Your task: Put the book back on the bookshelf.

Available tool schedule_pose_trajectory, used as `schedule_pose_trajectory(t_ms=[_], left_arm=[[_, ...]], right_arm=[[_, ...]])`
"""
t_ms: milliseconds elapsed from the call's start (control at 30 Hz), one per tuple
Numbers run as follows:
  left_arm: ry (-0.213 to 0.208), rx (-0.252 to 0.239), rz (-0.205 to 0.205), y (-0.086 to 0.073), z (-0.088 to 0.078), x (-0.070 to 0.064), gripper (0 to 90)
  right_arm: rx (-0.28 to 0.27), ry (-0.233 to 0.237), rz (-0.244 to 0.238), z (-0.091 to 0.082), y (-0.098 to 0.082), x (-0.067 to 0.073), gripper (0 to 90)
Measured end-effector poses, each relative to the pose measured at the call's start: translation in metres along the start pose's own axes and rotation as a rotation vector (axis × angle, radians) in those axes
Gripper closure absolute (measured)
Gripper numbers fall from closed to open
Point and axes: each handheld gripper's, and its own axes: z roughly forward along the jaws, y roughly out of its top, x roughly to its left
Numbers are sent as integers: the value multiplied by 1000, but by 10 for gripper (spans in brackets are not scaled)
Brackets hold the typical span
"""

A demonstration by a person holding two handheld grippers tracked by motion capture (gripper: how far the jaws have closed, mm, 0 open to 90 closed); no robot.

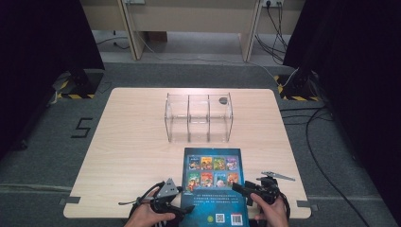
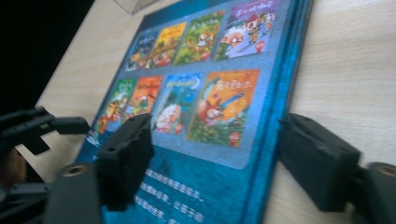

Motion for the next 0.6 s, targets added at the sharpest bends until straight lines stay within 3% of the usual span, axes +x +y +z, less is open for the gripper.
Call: schedule_pose_trajectory(t_ms=[100, 167, 300, 467, 567, 600], left_arm=[[-7, -8, -24, 0, 0, 0, 175], [-4, -8, -24, 0, 0, -1, 175], [-2, -11, -37, 0, 0, -1, 169], [-4, -8, -27, 0, 1, -2, 141], [-9, -12, -32, 0, 1, -1, 147], [-6, -13, -29, -1, 1, -2, 147]], right_arm=[[-17, 19, 27, 0, -1, -2, 220], [-35, 53, 94, -1, -1, -6, 209], [-37, 53, 88, -3, -5, -4, 194], [-42, 75, 117, -3, -6, -5, 172], [-52, 103, 159, -4, -6, -8, 174], [-65, 119, 199, -5, -7, -11, 175]])
